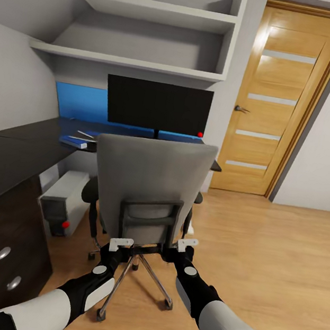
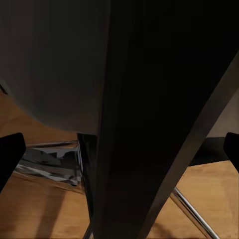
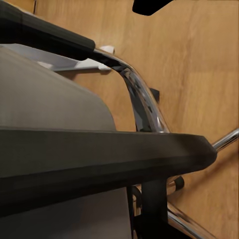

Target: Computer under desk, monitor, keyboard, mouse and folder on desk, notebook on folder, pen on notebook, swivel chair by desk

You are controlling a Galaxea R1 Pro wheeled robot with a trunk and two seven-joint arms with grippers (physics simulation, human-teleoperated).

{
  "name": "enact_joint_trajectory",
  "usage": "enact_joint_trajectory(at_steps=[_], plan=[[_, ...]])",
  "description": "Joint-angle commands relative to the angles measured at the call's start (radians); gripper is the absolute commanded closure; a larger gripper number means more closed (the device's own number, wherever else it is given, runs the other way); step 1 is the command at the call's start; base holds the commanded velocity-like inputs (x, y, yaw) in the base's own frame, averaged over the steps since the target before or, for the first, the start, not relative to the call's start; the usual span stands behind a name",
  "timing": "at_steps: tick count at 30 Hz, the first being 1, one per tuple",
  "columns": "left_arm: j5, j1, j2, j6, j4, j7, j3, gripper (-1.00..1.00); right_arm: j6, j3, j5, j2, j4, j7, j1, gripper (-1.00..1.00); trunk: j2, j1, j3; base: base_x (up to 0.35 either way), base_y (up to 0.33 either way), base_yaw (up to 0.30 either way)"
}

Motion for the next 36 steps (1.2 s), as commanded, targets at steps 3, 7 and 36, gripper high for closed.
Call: enact_joint_trajectory(at_steps=[3, 7, 36], plan=[[0.000, -0.002, 0.002, -0.007, -0.001, 0.007, -0.003, -1.00, -0.002, 0.004, -0.001, 0.000, 0.002, -0.008, -0.001, -1.00, 0.000, 0.000, -0.001, 0.328, 0.000, 0.000], [0.000, -0.002, 0.002, -0.007, -0.001, 0.007, -0.004, -1.00, -0.003, 0.004, -0.001, 0.000, 0.003, -0.008, -0.001, -1.00, 0.000, 0.000, -0.001, 0.328, 0.000, 0.000], [0.000, -0.002, 0.010, -0.007, -0.001, 0.006, -0.003, -1.00, -0.002, 0.005, 0.001, 0.000, 0.003, -0.008, -0.001, -1.00, 0.000, 0.000, -0.001, 0.200, 0.007, 0.000]])
